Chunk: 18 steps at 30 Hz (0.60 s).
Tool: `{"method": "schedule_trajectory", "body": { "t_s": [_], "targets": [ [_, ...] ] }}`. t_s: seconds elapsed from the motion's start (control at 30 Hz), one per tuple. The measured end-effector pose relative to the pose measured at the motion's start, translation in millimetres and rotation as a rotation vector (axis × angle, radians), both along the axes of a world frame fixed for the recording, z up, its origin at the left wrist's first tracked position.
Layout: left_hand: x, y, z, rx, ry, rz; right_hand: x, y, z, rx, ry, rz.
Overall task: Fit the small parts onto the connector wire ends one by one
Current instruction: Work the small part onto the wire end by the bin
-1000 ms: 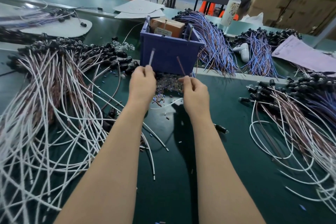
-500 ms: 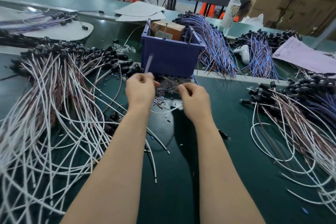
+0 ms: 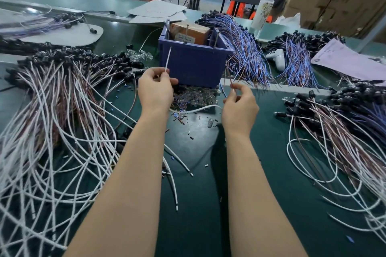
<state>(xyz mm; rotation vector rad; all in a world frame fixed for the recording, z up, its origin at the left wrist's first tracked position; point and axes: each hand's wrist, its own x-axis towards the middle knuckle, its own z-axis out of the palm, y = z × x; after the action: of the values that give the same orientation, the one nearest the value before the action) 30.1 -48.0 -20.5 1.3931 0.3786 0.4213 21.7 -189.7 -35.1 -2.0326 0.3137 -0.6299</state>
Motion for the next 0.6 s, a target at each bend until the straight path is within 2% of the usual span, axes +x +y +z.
{"method": "schedule_trajectory", "body": {
  "t_s": [0.1,0.2,0.27,0.33,0.4,0.5,0.53,0.6],
  "targets": [
    [7,-11,6,-0.014,0.004,-0.019,11,1,7,-0.037,-0.045,-0.022],
    [15,-19,10,-0.028,-0.02,-0.006,21,8,17,0.012,-0.116,-0.013],
    [19,-21,10,-0.052,-0.049,0.002,24,13,24,0.047,-0.153,0.025],
    [19,-20,9,-0.077,-0.069,-0.009,24,13,35,0.099,-0.084,0.139],
    [22,-17,11,-0.16,-0.076,-0.024,24,14,46,0.325,0.057,0.336],
    [23,-10,20,-0.441,-0.107,-0.09,20,23,55,0.81,0.227,0.655],
    [23,-8,23,-0.514,-0.111,-0.113,20,27,52,0.898,0.231,0.71],
    [20,-5,23,-0.545,-0.096,-0.14,22,31,42,0.896,0.175,0.677]
  ]
}}
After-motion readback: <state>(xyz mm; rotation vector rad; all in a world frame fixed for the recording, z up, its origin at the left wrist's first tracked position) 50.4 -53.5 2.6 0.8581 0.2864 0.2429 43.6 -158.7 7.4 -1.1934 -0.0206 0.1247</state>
